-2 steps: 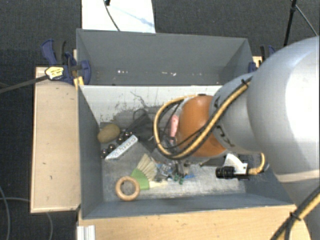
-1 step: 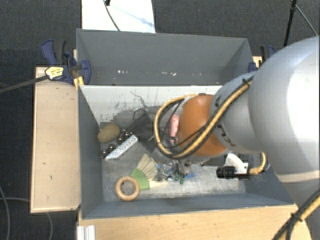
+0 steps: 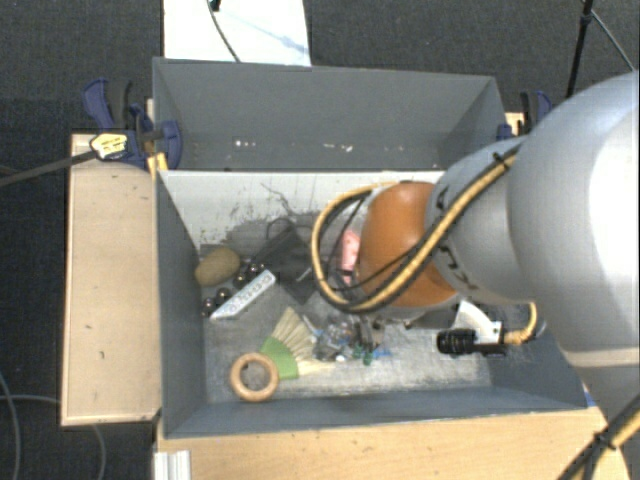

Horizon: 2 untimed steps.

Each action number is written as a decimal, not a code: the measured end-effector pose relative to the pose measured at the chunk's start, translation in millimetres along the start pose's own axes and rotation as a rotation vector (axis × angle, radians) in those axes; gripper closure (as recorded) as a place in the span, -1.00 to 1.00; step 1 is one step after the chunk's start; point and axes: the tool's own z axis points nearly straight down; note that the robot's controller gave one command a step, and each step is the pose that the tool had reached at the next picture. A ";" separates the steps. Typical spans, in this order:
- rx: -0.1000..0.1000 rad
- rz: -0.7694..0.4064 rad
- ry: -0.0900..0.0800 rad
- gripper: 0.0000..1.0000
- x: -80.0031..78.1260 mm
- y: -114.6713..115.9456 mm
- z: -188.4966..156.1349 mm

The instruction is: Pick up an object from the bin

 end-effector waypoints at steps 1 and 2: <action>0.007 -0.001 0.013 1.00 2.5 -0.9 -10.5; 0.008 -0.003 0.016 1.00 2.5 -0.9 -31.0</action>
Offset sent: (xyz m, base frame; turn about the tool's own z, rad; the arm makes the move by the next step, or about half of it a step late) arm 0.0000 -0.0001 0.0373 -0.0001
